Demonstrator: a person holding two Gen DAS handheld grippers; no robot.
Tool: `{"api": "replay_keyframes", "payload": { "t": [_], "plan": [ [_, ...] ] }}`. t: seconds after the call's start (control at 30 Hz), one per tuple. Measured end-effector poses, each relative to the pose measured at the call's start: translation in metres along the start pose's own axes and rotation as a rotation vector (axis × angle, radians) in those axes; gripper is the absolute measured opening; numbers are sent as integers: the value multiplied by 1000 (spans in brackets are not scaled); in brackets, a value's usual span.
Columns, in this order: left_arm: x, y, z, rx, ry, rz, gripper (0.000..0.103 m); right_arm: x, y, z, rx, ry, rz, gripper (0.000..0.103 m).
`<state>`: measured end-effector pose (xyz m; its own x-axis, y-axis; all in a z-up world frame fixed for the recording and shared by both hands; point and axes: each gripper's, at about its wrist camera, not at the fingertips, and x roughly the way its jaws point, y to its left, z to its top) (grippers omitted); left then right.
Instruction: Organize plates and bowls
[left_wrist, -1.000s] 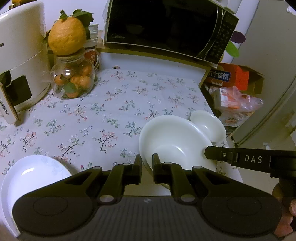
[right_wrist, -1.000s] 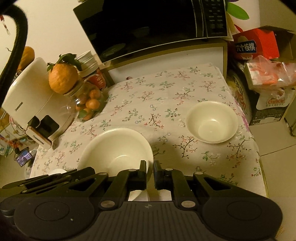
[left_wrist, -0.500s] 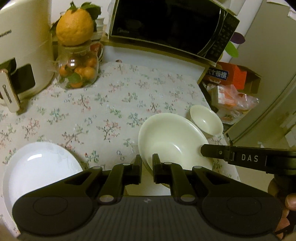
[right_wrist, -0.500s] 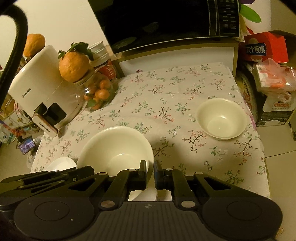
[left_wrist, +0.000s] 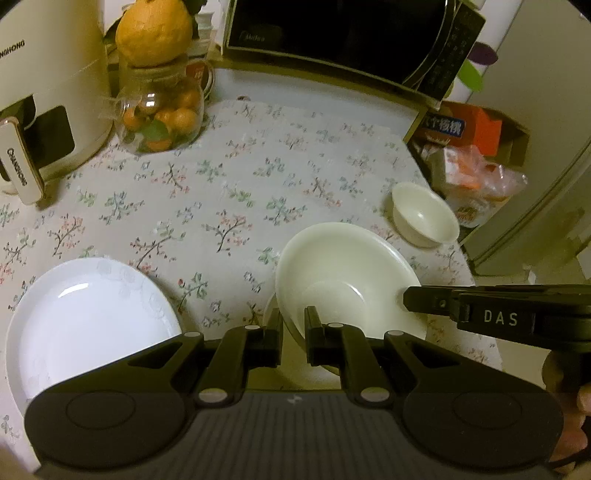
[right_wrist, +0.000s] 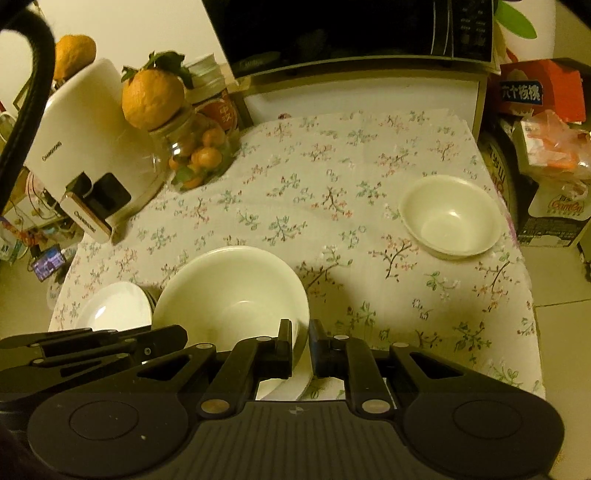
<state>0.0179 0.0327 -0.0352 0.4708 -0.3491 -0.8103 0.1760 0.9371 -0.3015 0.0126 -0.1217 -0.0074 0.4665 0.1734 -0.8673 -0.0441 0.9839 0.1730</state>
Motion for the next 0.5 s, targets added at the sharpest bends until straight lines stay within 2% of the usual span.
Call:
{"api": "replay_keyframes", "payload": {
  "t": [0.5],
  "plan": [
    [18,-5,-12,54,59,62,14,19,2,-8,-24,75,-21,12]
  ]
}}
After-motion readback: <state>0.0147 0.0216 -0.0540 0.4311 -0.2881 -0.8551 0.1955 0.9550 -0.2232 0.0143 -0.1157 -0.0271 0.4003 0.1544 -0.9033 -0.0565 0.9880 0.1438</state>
